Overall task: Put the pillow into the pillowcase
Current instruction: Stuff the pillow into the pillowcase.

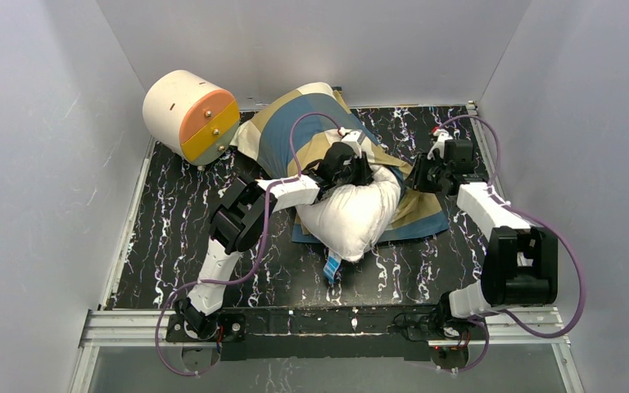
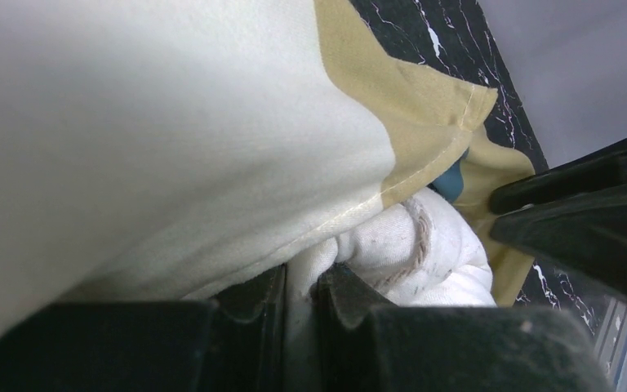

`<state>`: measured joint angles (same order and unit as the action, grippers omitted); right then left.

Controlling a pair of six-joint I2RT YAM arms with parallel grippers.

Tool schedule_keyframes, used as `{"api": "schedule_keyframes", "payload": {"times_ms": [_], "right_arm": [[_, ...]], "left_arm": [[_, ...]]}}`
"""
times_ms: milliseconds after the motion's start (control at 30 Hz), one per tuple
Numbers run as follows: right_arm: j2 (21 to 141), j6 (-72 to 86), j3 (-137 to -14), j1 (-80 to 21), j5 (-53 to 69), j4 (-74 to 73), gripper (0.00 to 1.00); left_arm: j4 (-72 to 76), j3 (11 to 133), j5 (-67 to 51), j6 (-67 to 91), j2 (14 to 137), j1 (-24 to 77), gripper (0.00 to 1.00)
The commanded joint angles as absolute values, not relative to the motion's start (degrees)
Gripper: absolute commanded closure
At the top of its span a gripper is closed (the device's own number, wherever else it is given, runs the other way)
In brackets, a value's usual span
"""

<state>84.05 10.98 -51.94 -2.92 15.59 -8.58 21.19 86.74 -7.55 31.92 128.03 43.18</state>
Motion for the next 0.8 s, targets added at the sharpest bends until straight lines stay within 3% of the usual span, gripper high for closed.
{"api": "schedule_keyframes", "payload": {"times_ms": [0,267,767], "right_arm": [[79.9,11.3,-53.0,-1.1,15.8,-8.1,0.63],[82.8,11.0,-52.0,-1.1,19.6,-6.3,0.71],[83.8,11.4,-50.8,-2.1,20.8,-4.7,0.73]], "left_arm": [[-5.5,79.7,4.0,27.0,137.2,36.7,1.0],[-5.4,80.0,3.6,27.3,137.2,36.6,1.0],[-5.1,79.7,3.6,27.5,136.8,36.6,1.0]]}}
